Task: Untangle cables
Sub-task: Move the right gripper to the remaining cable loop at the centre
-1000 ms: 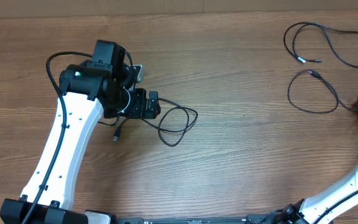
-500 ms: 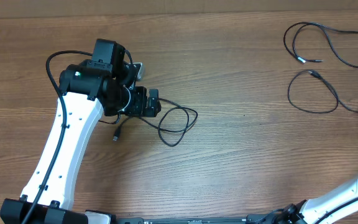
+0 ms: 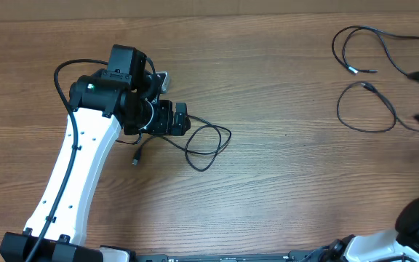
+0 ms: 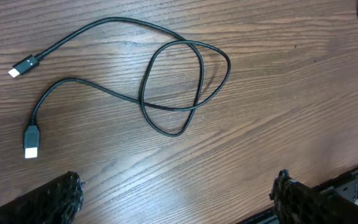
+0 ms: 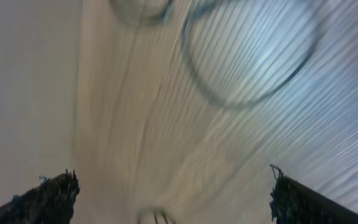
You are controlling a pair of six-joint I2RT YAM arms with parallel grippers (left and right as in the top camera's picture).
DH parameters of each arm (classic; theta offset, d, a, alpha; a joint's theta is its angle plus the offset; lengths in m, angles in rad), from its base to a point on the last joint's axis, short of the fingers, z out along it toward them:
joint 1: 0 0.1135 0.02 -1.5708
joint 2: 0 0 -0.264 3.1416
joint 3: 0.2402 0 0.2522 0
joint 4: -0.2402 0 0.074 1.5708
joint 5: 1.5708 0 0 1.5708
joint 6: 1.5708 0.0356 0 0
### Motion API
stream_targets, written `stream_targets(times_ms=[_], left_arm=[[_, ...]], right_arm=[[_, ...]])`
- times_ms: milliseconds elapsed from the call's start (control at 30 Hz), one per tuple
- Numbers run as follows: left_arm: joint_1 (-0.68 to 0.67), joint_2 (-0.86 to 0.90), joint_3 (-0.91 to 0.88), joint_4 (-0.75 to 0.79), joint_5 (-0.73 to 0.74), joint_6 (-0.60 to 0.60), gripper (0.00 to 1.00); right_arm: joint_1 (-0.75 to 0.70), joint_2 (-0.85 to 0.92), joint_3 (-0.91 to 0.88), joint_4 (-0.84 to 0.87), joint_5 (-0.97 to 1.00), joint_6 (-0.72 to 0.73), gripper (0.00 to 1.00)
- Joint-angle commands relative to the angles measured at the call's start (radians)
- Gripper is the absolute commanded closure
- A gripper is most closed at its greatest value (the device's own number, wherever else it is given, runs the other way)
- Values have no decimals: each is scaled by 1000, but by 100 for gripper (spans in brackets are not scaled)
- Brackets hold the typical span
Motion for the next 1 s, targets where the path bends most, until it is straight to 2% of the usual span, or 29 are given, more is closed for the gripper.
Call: stream_targets(times_ms=[0,167,367,500,567,833,967], left_arm=[[-8,-58,19,0,16,-42,0],[-6,-159,19,-4,-135,-165,0],[-5,-261,19,-59,-352,-326,1],[-5,-277,19,-107,-446,-399,0],[-5,-275,19,-121,-449,-398,0],[-5,-257,19,-145,-437,-397,0],[-5,-241,19,-158,-432,-398,1]], right_arm=[[95,0,14,-45,-82,-182,0],[285,0,14,-99,-82,-282,0],[525,9,14,-74,-40,-287,0],[679,23,13,-34,12,-283,0],[752,36,13,-28,39,-264,0],[983,80,-23,-15,278,-44,0],[1052,82,-76,6,286,45,0]])
